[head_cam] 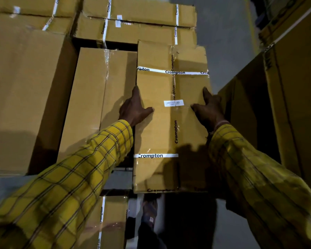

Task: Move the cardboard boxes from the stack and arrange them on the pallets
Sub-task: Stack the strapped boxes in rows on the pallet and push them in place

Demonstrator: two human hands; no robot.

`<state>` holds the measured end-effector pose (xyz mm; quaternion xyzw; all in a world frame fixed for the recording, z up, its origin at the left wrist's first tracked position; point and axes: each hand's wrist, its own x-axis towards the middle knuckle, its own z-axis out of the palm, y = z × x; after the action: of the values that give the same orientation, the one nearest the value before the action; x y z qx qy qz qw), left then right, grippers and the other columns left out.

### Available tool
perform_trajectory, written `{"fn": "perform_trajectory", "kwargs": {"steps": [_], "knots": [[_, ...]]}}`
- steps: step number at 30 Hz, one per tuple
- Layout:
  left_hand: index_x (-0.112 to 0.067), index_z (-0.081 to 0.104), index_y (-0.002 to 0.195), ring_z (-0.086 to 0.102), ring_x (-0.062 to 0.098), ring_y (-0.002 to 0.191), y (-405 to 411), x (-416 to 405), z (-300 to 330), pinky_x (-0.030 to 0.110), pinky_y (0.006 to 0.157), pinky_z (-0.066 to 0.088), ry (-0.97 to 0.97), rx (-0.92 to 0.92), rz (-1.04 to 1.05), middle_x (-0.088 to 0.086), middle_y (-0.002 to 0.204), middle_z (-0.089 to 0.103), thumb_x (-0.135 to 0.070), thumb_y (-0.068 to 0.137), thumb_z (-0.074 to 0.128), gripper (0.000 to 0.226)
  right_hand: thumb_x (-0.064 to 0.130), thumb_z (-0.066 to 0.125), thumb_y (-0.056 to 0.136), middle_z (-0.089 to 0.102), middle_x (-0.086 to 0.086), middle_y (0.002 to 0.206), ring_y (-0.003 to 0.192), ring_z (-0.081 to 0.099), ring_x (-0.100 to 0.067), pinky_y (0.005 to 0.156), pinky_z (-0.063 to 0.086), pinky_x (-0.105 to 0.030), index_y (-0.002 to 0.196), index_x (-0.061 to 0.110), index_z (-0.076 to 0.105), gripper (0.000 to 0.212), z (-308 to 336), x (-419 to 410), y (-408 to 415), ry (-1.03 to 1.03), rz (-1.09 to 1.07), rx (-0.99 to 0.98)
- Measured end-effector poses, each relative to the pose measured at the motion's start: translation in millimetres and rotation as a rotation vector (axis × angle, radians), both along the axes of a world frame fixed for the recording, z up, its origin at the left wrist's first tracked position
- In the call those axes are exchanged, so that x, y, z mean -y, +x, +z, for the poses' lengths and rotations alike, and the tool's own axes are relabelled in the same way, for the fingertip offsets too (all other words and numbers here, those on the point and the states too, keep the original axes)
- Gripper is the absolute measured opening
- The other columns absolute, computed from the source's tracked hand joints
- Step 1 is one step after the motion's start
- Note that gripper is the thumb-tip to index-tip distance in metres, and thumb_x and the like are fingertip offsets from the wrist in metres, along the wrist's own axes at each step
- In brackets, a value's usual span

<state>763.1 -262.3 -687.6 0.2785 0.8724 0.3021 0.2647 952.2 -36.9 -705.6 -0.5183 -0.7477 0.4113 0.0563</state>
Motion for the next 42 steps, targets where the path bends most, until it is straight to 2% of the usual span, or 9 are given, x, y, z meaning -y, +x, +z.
{"fn": "perform_trajectory", "kwargs": {"steps": [5,12,17,22,25,35,38,40,42], "knots": [[-0.020,0.010,0.163,0.041,0.033,0.144,4.2,1.6,-32.6,0.045,0.115,0.039,0.022,0.063,-0.001,0.009,0.162,0.036,-0.038,0.085,0.079,0.106,0.036,0.074,0.085,0.016,-0.004,0.165,0.150,0.030,-0.034,0.123,0.033,-0.051,0.163,0.039,0.021,0.094,-31.9,-4.4,3.3,-0.015,0.061,0.014],[-0.021,0.015,0.164,0.028,0.025,0.152,15.0,7.3,-50.2,0.037,0.122,0.028,0.087,0.050,0.051,0.004,0.168,0.025,-0.036,0.093,0.072,0.092,0.035,0.075,0.087,0.013,-0.004,0.166,0.152,0.026,-0.033,0.123,0.033,-0.052,0.163,0.039,0.018,0.095,-42.2,-7.7,6.1,0.014,0.091,0.024],[-0.022,0.006,0.164,0.005,0.024,0.158,32.3,8.5,-47.4,0.039,0.125,0.018,0.031,0.016,0.002,0.006,0.172,-0.003,-0.033,0.104,0.055,0.078,0.038,0.071,0.094,0.000,-0.007,0.170,0.156,0.015,-0.037,0.125,0.026,-0.055,0.165,0.039,0.009,0.093,-37.6,-3.0,5.4,0.039,0.153,0.136],[-0.010,0.018,0.162,-0.020,0.045,0.152,35.2,17.5,-49.6,0.056,0.126,0.003,-0.055,-0.327,-0.280,0.024,0.167,-0.016,-0.033,0.104,0.051,0.070,0.066,0.052,0.097,-0.021,-0.011,0.171,0.157,-0.005,-0.046,0.125,0.013,-0.061,0.163,0.046,0.002,0.085,-31.0,35.2,16.2,0.138,0.214,0.373],[-0.018,0.012,0.164,-0.025,0.040,0.152,41.8,28.5,-55.4,0.058,0.125,-0.001,-0.123,-0.352,-0.483,0.017,0.167,-0.021,-0.042,0.104,0.048,0.074,0.082,0.043,0.091,-0.031,-0.010,0.168,0.155,-0.013,-0.049,0.123,0.007,-0.065,0.161,0.053,-0.002,0.088,-43.2,62.8,27.0,0.215,0.236,0.418],[-0.016,0.007,0.164,-0.023,0.044,0.152,44.1,39.1,-62.8,0.059,0.121,-0.008,-0.201,-0.376,-0.571,0.019,0.167,-0.019,-0.046,0.105,0.044,0.076,0.087,0.036,0.089,-0.029,-0.015,0.168,0.152,-0.025,-0.048,0.122,-0.003,-0.070,0.164,0.044,0.005,0.092,-35.0,81.1,37.0,0.294,0.291,0.430],[-0.013,0.009,0.164,-0.021,0.045,0.152,54.8,70.6,-56.9,0.061,0.123,-0.007,-0.175,-0.361,-0.681,0.020,0.168,-0.017,-0.063,0.101,0.036,0.085,0.101,0.034,0.075,-0.027,-0.012,0.169,0.152,-0.029,-0.045,0.113,-0.022,-0.073,0.162,0.049,0.002,0.107,-24.1,130.1,54.6,0.250,0.395,0.444],[-0.013,0.009,0.164,-0.020,0.043,0.153,60.8,100.3,-55.2,0.064,0.123,-0.002,-0.130,-0.332,-0.789,0.020,0.168,-0.016,-0.083,0.091,0.022,0.101,0.109,0.031,0.061,-0.024,-0.011,0.170,0.154,-0.024,-0.044,0.112,-0.019,-0.076,0.161,0.052,-0.001,0.120,-24.2,172.4,69.3,0.265,0.518,0.458],[-0.015,0.006,0.164,-0.022,0.041,0.153,61.4,130.4,-58.4,0.063,0.123,-0.003,-0.083,-0.359,-0.898,0.018,0.168,-0.018,-0.090,0.083,0.032,0.114,0.113,0.013,0.051,-0.019,-0.016,0.171,0.155,-0.018,-0.047,0.111,-0.010,-0.081,0.162,0.048,-0.002,0.130,-29.9,208.4,82.3,0.341,0.685,0.483]]}}
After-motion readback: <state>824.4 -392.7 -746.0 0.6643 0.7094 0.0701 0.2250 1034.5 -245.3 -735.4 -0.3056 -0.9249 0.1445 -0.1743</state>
